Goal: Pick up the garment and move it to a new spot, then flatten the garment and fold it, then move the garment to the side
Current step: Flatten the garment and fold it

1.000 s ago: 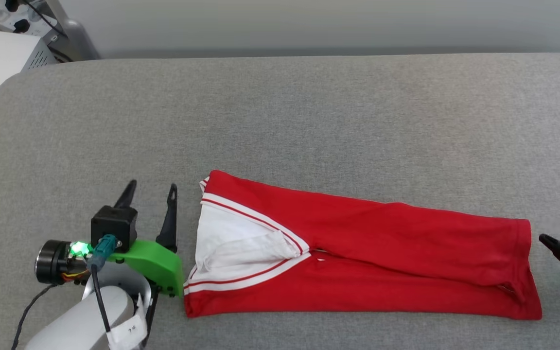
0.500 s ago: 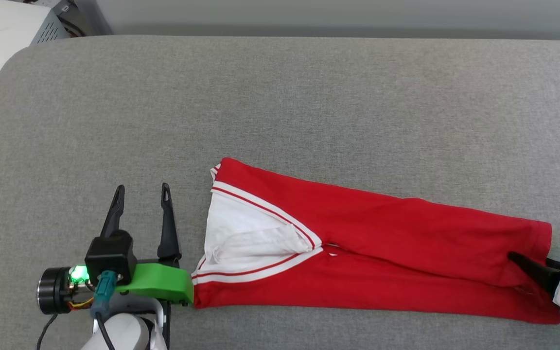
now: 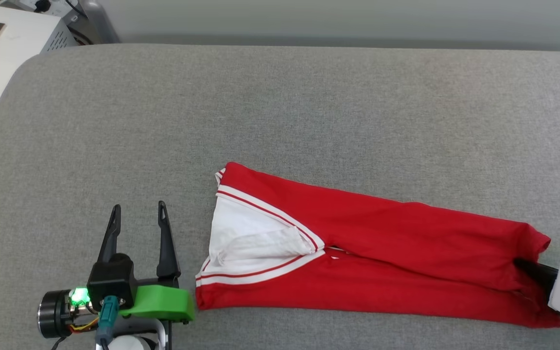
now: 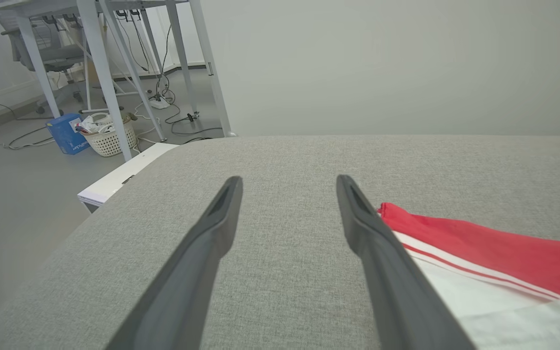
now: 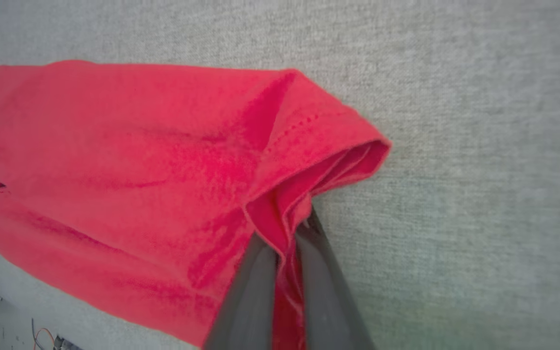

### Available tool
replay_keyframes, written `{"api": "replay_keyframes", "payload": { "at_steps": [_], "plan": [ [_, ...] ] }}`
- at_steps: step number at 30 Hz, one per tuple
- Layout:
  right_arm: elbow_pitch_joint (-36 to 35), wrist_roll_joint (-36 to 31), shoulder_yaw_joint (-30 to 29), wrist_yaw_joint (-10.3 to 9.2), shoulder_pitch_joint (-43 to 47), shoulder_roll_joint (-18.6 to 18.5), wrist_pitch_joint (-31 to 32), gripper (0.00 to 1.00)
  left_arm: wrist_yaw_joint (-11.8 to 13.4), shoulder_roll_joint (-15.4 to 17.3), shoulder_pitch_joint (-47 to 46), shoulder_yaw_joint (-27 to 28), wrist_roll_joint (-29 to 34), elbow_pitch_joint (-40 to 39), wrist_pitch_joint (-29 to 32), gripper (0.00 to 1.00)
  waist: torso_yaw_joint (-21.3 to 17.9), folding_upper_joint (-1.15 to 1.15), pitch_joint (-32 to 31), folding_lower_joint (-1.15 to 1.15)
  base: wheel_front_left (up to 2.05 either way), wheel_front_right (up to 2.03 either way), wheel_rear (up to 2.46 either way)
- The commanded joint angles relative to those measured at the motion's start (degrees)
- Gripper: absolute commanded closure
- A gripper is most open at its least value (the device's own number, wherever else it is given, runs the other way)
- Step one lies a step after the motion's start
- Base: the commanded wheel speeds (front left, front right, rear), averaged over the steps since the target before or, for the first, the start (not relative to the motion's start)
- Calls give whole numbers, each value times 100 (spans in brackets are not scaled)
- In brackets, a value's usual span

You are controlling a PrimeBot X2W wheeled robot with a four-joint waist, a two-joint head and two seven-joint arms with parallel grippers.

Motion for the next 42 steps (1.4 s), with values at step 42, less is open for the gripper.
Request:
{"api": "replay_keyframes", "payload": {
  "at_steps": [42],
  "plan": [
    [-1011,-909,2028,-4,-2334,1617,1224,100,-1054,-957,-35,778,974,299,-34,0,432,0,338,0,0,0,0]
  ]
}}
